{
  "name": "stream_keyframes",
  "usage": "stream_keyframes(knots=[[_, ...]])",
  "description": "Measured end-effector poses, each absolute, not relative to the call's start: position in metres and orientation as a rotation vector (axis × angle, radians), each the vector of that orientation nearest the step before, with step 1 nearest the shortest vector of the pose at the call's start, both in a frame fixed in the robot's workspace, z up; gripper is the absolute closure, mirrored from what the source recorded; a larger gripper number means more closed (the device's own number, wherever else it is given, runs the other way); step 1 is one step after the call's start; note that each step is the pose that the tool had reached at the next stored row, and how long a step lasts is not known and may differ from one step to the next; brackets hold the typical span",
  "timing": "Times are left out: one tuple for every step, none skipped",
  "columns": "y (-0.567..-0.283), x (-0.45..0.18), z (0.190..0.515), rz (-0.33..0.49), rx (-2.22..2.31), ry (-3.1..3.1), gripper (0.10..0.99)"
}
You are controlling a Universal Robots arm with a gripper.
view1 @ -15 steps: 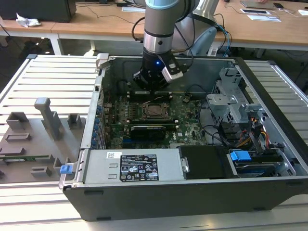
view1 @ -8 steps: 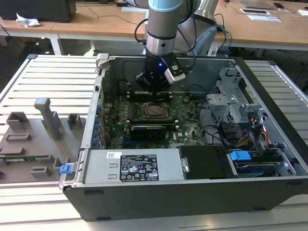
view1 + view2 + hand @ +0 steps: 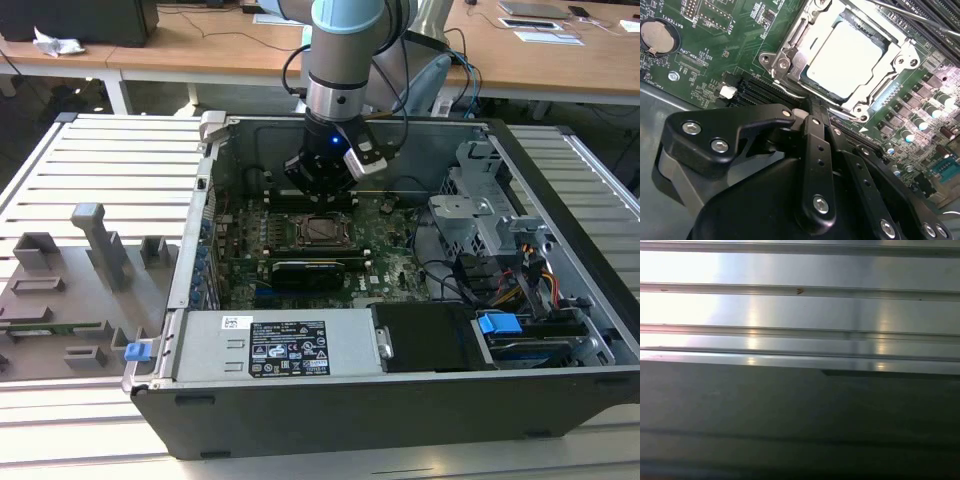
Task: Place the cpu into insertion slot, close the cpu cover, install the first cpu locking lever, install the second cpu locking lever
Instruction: 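Install the first cpu locking lever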
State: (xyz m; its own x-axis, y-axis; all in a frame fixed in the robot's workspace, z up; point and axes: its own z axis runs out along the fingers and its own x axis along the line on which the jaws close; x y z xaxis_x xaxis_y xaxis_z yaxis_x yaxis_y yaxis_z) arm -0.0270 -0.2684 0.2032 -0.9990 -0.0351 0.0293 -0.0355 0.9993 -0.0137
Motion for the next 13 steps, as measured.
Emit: stream_keyframes(knots=[[-0.2684,-0.0268,0.2031,0.022,0.055,-3.112,0.980],[-0.2684,-0.0265,0.2031,0.022,0.055,-3.112,0.980],[-0.2685,-0.0262,0.2031,0.022,0.055,-3.112,0.980],[-0.2685,-0.0259,0.2032,0.022,0.055,-3.112,0.980],[-0.2685,-0.0255,0.2031,0.022,0.055,-3.112,0.980],[-0.2685,-0.0244,0.2032,0.022,0.055,-3.112,0.980],[-0.2685,-0.0238,0.2032,0.022,0.055,-3.112,0.980],[-0.2685,-0.0232,0.2033,0.022,0.055,-3.112,0.980],[-0.2685,-0.0220,0.2033,0.022,0.055,-3.112,0.980],[-0.2685,-0.0209,0.2032,0.022,0.055,-3.112,0.980],[-0.2684,-0.0200,0.2032,0.022,0.055,-3.112,0.980],[-0.2684,-0.0181,0.2032,0.022,0.055,-3.112,0.980],[-0.2684,-0.0169,0.2032,0.022,0.055,-3.112,0.980]])
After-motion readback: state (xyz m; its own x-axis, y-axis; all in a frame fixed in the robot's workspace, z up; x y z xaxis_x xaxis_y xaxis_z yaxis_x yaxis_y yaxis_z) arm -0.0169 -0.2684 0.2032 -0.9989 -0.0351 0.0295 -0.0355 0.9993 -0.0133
